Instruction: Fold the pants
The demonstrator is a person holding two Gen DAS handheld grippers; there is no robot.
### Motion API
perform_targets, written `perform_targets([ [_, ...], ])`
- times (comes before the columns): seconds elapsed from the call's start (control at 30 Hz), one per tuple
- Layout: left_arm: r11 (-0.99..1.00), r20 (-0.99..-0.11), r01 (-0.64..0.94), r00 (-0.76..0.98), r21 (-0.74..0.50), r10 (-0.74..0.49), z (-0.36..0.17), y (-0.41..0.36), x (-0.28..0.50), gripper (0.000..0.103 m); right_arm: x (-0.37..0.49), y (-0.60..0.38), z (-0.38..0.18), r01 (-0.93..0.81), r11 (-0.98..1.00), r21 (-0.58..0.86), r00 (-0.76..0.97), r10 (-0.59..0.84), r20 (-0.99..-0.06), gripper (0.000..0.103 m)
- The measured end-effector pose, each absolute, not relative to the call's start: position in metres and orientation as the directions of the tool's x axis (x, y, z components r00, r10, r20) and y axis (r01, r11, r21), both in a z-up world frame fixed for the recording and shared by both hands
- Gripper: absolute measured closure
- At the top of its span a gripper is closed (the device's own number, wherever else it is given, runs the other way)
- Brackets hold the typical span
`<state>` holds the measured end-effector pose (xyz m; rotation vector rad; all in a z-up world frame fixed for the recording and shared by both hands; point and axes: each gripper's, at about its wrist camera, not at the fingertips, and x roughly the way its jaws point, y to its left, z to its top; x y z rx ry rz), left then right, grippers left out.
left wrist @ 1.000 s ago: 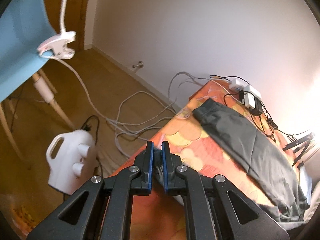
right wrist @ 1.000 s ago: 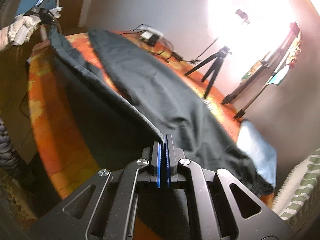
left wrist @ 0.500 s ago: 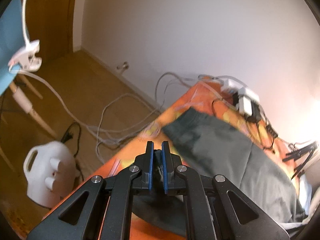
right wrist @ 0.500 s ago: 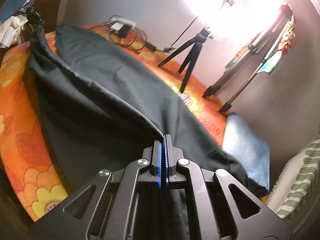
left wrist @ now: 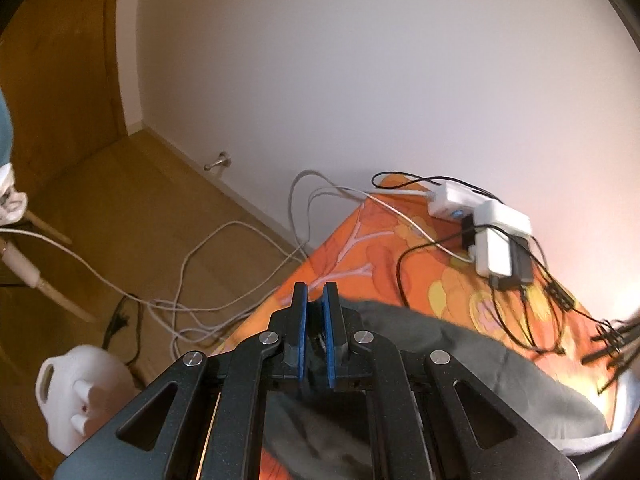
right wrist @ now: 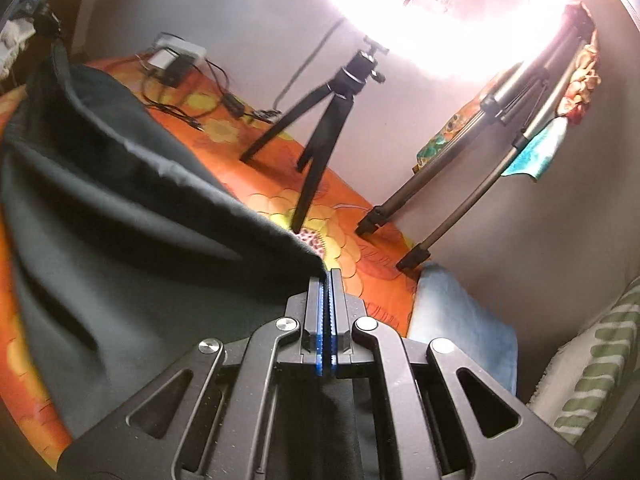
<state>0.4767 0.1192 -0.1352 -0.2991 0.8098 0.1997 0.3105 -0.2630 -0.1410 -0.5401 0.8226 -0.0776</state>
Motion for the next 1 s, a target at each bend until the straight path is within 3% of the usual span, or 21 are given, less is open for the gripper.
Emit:
perform_targets([
  [0.43, 0.959, -0.741, -0.243, 0.669, -0.144, 0.058, -0.148, 0.105, 0.518, 0.095, 0.372, -0.291, -0.187, -0.076, 0.839, -0.539, 0.623, -0.382, -0.683, 0.101],
  [0.47, 0.963, -0.741, -0.211, 0.671, -0.167, 0.018, -0.146, 0.105, 0.516, 0.090, 0.375, -0.293, -0.189, -0.078, 0.842, -0.535, 0.616, -0.381, -0.689, 0.101],
  [0.57, 0.974, -0.751, -0.115, 0.656, -0.196, -0.074, -0.144, 0.102, 0.506, 0.049, 0.374, -0.295, -0.193, -0.097, 0.850, -0.518, 0.603, -0.364, -0.710, 0.101],
  [1.0, 0.998, -0.819, 0.027, 0.571, -0.052, -0.058, -0.186, 0.072, 0.497, 0.047, 0.362, -0.285, -0.197, -0.137, 0.856, -0.498, 0.605, -0.325, -0.726, 0.101],
])
